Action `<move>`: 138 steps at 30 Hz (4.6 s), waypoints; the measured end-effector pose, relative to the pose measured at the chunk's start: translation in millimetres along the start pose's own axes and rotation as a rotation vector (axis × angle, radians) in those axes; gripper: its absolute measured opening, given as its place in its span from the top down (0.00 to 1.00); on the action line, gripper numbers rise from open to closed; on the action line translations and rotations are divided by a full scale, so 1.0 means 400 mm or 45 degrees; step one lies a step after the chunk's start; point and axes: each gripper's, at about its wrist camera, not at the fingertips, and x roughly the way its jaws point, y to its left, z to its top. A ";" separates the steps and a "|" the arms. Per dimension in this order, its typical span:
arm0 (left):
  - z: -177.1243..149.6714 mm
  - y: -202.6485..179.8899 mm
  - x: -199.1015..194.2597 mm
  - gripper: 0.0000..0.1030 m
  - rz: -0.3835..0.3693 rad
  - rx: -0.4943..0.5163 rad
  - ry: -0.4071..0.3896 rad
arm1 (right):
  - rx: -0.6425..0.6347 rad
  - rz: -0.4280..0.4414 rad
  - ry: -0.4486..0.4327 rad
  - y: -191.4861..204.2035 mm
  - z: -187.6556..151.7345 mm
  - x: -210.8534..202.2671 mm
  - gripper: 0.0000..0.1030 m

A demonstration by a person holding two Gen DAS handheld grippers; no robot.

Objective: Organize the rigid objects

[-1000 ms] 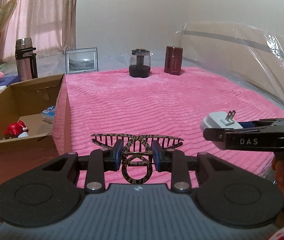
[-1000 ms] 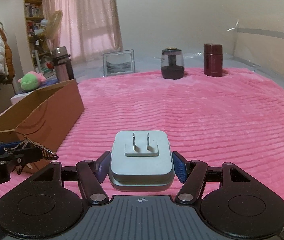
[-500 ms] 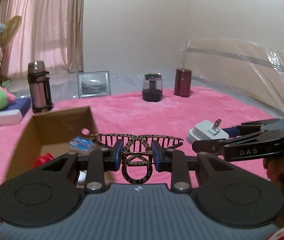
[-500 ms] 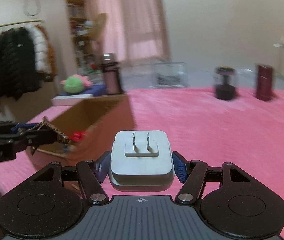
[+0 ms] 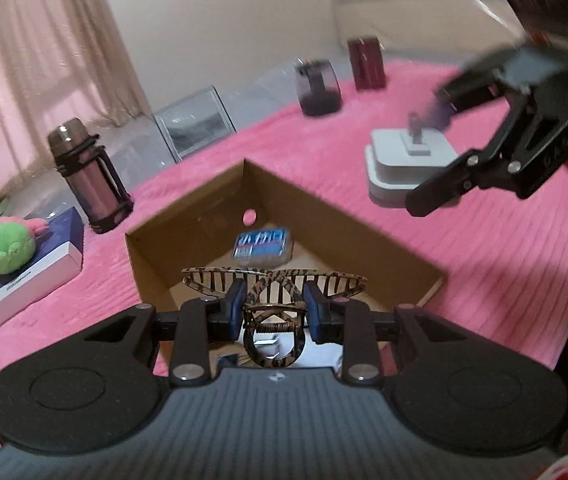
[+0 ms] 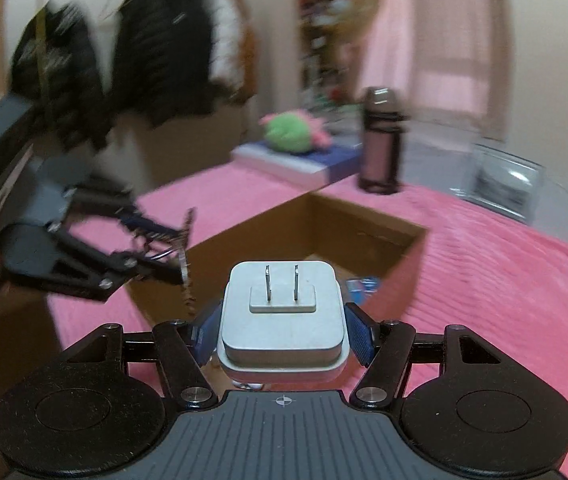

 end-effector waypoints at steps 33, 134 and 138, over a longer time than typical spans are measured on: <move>-0.029 0.077 0.323 0.75 -0.600 0.503 0.412 | -0.810 0.264 0.901 0.028 -0.036 0.503 0.40; -0.131 -0.144 -0.251 0.02 0.238 -0.838 -0.043 | 0.679 -0.415 -0.008 0.199 -0.232 -0.243 0.24; -0.155 -0.166 -0.269 0.02 0.248 -0.883 -0.019 | 0.710 -0.426 0.012 0.215 -0.240 -0.245 0.24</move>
